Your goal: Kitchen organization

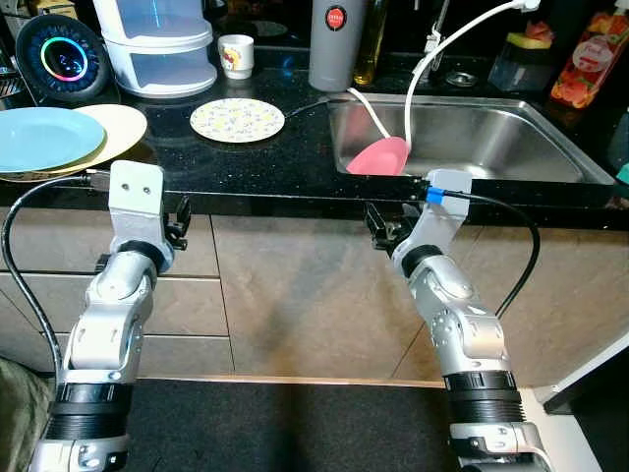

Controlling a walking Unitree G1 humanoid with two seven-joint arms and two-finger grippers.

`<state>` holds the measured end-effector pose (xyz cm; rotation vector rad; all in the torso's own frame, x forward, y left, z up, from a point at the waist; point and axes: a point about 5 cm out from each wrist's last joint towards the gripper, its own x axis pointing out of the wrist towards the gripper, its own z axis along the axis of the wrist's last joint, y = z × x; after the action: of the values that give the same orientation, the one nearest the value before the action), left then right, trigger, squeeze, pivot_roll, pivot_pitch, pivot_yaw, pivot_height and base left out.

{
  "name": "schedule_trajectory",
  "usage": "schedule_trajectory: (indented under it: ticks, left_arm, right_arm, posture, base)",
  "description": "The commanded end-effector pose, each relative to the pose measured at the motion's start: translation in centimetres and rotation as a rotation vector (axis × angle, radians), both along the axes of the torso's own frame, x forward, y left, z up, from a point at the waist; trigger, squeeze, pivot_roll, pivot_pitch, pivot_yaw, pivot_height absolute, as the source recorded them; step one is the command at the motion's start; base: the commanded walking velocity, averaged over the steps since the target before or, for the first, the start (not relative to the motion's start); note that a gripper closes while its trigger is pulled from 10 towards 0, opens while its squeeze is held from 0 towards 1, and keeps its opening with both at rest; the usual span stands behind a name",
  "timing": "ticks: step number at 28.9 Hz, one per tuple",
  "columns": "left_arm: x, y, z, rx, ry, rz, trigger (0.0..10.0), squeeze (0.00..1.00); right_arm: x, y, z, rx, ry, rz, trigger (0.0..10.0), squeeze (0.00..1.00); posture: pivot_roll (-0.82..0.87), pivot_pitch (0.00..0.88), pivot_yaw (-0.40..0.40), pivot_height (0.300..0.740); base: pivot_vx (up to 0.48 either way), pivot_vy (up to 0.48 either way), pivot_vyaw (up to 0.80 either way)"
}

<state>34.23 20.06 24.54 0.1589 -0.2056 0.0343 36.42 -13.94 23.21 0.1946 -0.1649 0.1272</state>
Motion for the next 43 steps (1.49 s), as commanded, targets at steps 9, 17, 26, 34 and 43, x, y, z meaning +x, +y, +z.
schedule_trajectory:
  ticks: [9, 17, 26, 34, 43]
  left_arm:
    - [-0.2, -0.6, 1.1, 0.021, -0.031, -0.043, 10.0, 0.00]
    - [-0.2, -0.8, 1.4, 0.024, -0.038, -0.063, 10.0, 0.00]
    - [-0.3, -0.9, 1.6, 0.028, -0.041, -0.076, 10.0, 0.00]
    - [-0.3, -1.0, 1.6, 0.033, -0.041, -0.084, 10.0, 0.00]
    - [-0.3, -1.1, 1.7, 0.032, -0.042, -0.094, 10.0, 0.00]
  right_arm:
    - [-0.1, 0.0, -0.4, 0.022, 0.014, -0.007, 10.0, 0.00]
    - [-0.1, 0.0, -0.2, 0.030, 0.008, -0.015, 10.0, 0.00]
    - [-0.1, 0.0, -0.1, 0.037, 0.005, -0.020, 10.0, 0.00]
    - [-0.1, 0.0, -0.1, 0.040, 0.005, -0.022, 10.0, 0.00]
    - [-0.2, 0.0, -0.1, 0.040, 0.006, -0.024, 10.0, 0.00]
  posture:
    - [0.01, 0.135, -0.015, 0.740]
    - [0.02, 0.140, -0.008, 0.740]
    - [0.02, 0.140, -0.006, 0.740]
    - [0.02, 0.141, -0.004, 0.740]
    - [0.02, 0.141, -0.004, 0.740]
  base:
    - [0.265, 0.000, 0.00]
    - [0.289, 0.000, 0.00]
    - [0.304, 0.000, 0.00]
    - [0.304, 0.000, 0.00]
    - [0.303, 0.000, 0.00]
